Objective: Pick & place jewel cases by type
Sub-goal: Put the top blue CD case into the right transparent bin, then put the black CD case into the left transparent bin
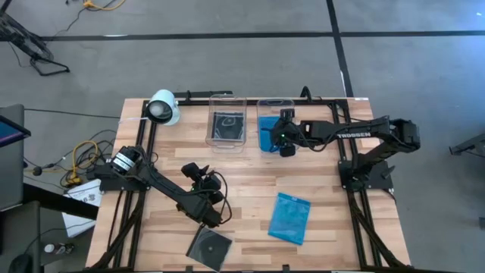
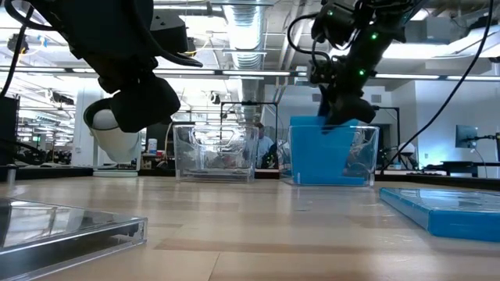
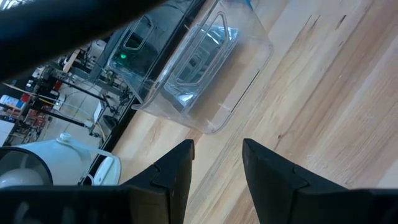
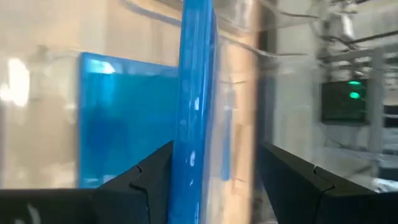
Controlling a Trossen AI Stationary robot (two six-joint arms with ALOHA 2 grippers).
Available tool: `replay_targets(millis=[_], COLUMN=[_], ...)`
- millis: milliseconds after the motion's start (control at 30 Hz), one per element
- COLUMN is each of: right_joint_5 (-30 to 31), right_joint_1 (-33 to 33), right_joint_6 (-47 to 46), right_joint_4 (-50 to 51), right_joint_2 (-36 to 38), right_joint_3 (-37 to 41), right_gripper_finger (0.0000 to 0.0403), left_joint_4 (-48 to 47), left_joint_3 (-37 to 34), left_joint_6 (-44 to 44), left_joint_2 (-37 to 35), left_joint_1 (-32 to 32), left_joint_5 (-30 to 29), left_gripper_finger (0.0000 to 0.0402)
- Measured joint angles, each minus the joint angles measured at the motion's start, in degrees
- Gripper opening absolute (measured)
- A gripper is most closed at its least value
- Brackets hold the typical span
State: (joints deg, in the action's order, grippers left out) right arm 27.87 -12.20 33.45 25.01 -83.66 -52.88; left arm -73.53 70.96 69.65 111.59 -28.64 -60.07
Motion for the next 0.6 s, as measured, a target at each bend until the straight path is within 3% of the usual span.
replay_targets(millis=[167,600], right_joint_5=[-7.38,-12.93], right_joint_1=[-2.12,-2.19], right_joint_6=[-2.49,-5.93], right_joint_4=[1.36,8.40], right_joint_2=[-0.02,0.51], right_joint_3=[0.00,-5.82], right_gripper_finger=[0.0208,0.0205], left_joint_4=[0.02,0.10], left_joint_3=[0.00,0.00], left_joint_6=[0.00,-0.50], left_joint_2=[0.00,0.00], left_joint_1=[0.00,0.04], left_joint_5=[0.04,0.35], left_gripper_finger=[0.0137,0.0137])
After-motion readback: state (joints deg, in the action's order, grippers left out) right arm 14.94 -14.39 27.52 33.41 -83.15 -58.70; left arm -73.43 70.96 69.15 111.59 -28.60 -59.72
